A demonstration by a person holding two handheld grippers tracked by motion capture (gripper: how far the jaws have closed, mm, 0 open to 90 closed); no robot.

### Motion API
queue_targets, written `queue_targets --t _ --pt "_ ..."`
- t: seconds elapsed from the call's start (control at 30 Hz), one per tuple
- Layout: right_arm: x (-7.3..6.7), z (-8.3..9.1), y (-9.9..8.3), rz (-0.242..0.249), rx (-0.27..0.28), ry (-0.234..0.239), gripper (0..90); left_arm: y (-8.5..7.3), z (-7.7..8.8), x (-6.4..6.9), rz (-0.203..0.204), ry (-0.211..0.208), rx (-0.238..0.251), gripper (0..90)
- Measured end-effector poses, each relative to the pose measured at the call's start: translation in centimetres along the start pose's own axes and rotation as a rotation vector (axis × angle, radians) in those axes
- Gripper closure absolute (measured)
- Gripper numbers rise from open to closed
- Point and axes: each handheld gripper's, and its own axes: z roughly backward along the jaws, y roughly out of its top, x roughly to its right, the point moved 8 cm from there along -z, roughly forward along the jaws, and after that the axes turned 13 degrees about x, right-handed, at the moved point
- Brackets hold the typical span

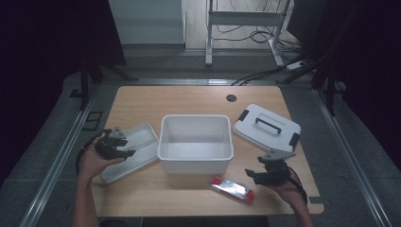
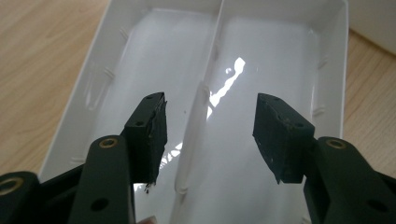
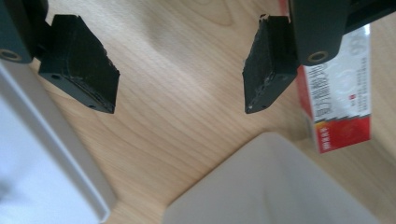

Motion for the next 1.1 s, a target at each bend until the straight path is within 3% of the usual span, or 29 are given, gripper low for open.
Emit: queue_targets --t 0.1,0.5,0.8,1.1 --pt "-1.0 -0.2 0.1 0.022 -0.023 0.031 26.1 -0.5 -0.3 -0.2 -0.001 0.013 -0.024 43.2" --pt "-5.0 -0.9 -0.3 0.091 -0.171 0.143 27.2 -0.3 -0.3 -0.1 -0.015 0.015 -0.036 42.0" --pt "-7.9 -1.7 -0.9 0.154 -0.343 0.251 31.4 0.1 -0.2 0.1 -0.039 0.018 -0.043 41.7" --pt "-9.0 -2.3 -1.0 0.246 -0.493 0.274 39.8 0.1 -0.2 0.2 -0.044 0.009 -0.039 41.7"
